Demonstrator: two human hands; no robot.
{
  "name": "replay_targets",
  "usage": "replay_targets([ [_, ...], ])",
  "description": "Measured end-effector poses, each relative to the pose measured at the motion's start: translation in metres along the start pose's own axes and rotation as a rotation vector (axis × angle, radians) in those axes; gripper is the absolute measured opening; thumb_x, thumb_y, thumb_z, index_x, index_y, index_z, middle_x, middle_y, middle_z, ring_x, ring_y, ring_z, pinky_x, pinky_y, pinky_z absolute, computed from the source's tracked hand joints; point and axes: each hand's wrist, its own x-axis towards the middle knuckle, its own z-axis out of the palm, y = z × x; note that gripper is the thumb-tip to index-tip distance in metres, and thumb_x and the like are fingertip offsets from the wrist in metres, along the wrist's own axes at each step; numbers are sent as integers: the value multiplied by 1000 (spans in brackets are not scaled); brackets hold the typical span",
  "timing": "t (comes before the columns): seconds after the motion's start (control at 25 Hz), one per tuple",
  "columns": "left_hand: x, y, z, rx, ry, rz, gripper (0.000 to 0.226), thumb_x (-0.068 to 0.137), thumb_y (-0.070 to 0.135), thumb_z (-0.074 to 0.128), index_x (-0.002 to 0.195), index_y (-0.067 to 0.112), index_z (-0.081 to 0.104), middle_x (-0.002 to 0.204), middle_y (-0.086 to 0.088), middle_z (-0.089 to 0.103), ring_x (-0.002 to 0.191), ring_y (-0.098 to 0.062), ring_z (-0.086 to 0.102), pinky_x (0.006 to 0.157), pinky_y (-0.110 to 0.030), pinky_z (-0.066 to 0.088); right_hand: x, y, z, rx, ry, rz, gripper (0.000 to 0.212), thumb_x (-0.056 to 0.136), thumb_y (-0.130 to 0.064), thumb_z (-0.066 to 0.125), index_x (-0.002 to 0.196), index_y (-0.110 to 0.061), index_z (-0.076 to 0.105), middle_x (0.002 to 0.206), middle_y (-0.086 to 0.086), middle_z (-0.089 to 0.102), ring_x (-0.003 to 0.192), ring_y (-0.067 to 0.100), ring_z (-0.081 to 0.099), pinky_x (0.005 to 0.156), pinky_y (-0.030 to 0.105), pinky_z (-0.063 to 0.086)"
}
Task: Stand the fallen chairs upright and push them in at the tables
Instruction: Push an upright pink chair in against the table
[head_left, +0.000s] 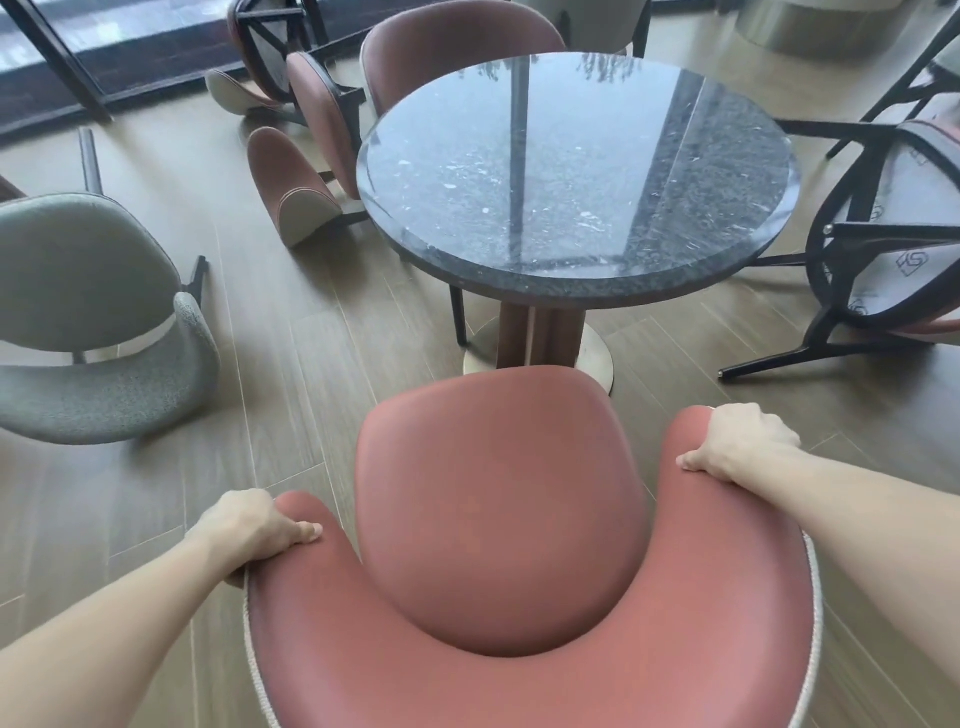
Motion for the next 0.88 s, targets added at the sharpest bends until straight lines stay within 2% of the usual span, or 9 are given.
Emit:
replay_targets([
  [0.16,4,3,5,63,28,16,56,75,64,74,79,10,61,83,-9,62,51,-25,68,36,-21,45,2,0,3,-18,2,5,52,67,-59,81,91,-20,56,75,-2,43,107,25,63,64,29,41],
  [0.28,4,4,7,144,70,36,57,82,66,63,78,10,57,86,-8,62,56,-25,69,45,-22,48,4,2,5,20,3,0,61,66,-60,81,105,-18,62,76,-2,47,106,26,63,64,29,41],
  [0.36,-4,4,14,211,202,91,49,87,61,58,94,12,56,111,-8,66,89,-28,71,68,-28,50,-3,1,7,25,52,-6,75,67,-58,81,120,-13,53,102,3,59,112,28,60,72,32,45],
  [0.44,-21,5,33,392,443,305,49,89,52,55,126,20,51,142,-5,52,124,-27,55,91,-37,45,-22,-1,22,-160,224,-156,83,72,-57,76,132,-12,39,132,12,47,125,31,48,92,44,45],
  [0.48,-34,10,43,453,510,465,54,90,49,54,136,23,46,153,-2,42,135,-24,46,101,-38,40,-36,-4,33,-274,324,-284,82,76,-57,71,136,-15,35,141,13,38,133,30,38,103,52,37],
  [0.52,-48,17,54,452,500,635,56,92,49,51,143,28,43,161,2,30,142,-21,37,109,-36,34,-54,-7,46,-306,371,-422,79,79,-56,66,139,-17,33,149,14,29,140,30,28,110,58,25],
  [0.64,-89,39,83,343,329,946,47,98,54,40,143,42,42,167,10,13,148,-16,26,118,-33,23,-103,-16,70,-211,222,-697,75,85,-54,59,145,-20,31,159,14,16,149,26,13,113,67,5],
  [0.76,-136,45,100,317,307,1122,54,94,64,30,140,42,47,166,11,16,147,-15,29,118,-31,21,-142,-5,69,-190,154,-882,76,87,-59,56,147,-20,30,161,12,13,149,25,14,115,64,5],
  [0.88,-179,48,111,334,264,1140,66,89,72,21,144,40,41,166,12,15,144,-17,32,115,-33,25,-171,22,54,-114,98,-996,73,89,-63,47,147,-21,32,160,8,19,143,25,26,117,54,18],
])
